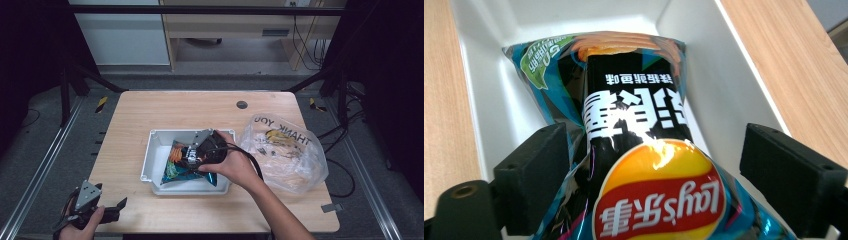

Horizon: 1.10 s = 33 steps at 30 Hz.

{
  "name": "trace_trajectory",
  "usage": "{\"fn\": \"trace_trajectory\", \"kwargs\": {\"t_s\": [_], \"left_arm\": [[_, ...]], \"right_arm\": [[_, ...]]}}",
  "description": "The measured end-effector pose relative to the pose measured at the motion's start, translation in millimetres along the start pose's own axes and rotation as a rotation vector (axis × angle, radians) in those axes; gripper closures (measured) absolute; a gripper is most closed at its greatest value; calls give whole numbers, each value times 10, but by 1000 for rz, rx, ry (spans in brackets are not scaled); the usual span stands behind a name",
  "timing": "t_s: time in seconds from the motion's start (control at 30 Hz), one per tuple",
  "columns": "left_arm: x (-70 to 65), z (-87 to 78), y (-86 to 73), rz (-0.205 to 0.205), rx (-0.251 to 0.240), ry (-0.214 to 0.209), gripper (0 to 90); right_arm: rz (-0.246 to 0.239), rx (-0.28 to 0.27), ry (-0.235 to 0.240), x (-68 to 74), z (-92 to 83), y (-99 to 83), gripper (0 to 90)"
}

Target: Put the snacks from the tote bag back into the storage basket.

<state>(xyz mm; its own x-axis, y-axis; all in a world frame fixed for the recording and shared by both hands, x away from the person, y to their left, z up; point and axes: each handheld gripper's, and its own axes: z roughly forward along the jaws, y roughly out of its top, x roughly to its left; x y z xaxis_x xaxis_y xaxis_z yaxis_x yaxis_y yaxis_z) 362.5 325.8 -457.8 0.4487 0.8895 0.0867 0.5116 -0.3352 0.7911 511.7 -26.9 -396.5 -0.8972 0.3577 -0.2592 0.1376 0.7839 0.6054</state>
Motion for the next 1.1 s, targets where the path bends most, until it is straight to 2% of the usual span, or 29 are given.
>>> {"fn": "trace_trajectory", "kwargs": {"t_s": [0.27, 1.1], "left_arm": [[1, 2, -1, 3, 3, 1, 32], [-2, 11, -6, 5, 12, -3, 31]], "right_arm": [[35, -29, -6, -28, -137, -19, 118], [96, -78, -32, -48, -438, -37, 106]]}}
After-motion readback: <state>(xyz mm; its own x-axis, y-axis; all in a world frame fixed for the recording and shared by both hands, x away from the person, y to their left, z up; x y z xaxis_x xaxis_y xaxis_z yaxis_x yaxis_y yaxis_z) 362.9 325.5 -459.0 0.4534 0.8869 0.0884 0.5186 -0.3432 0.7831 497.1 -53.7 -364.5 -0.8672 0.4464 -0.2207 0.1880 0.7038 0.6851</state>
